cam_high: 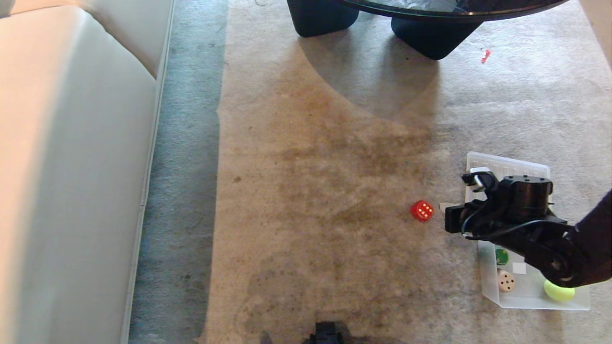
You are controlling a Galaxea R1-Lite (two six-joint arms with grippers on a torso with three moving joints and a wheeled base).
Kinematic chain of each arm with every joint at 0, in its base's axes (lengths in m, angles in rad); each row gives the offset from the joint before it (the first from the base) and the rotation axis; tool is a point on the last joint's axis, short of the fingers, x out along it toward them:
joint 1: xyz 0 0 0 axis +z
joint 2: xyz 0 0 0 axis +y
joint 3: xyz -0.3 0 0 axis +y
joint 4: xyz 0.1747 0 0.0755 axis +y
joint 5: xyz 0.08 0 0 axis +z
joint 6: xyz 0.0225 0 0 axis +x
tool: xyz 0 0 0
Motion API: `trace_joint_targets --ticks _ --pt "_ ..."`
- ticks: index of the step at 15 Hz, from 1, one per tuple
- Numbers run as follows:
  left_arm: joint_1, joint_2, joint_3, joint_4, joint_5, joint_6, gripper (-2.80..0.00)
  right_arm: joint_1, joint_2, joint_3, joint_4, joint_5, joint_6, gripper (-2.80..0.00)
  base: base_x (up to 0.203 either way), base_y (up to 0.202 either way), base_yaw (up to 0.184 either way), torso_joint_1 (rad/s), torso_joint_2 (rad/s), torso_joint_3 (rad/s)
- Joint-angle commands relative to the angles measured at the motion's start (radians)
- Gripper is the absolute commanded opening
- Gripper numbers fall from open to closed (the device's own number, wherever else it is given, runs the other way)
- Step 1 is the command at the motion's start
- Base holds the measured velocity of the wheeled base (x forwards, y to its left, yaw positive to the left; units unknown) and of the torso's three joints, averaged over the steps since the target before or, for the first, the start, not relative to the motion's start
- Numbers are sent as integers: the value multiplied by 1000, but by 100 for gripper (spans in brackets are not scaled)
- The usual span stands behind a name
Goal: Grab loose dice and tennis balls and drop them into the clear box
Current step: Pick up toys out of the box
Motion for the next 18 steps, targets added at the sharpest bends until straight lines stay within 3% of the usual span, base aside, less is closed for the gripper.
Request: trace_joint_targets --ticks 1,2,4,6,7,12,18 --pt "0 0 0 0 1 -1 -280 8 171 -49 -84 -1 -84 -280 0 0 0 0 0 0" --pt "0 0 0 0 1 -1 -280 3 188 -54 -84 -3 -136 0 0 0 0 0 0 0" --pt "0 0 2 0 1 -1 -280 -2 194 -55 -82 -3 -148 0 0 0 0 0 0 0" --pt "0 0 2 0 1 -1 -280 -31 220 -65 -73 -5 -291 0 0 0 0 0 0 0" --pt "0 0 0 0 1 -1 -280 -53 219 -67 -67 -8 -319 0 0 0 0 0 0 0" --pt "0 0 2 0 1 -1 -280 -92 234 -77 -68 -18 -357 0 0 0 0 0 0 0" --pt "0 0 2 0 1 -1 -280 -80 295 -159 -76 -11 -355 0 0 0 0 0 0 0"
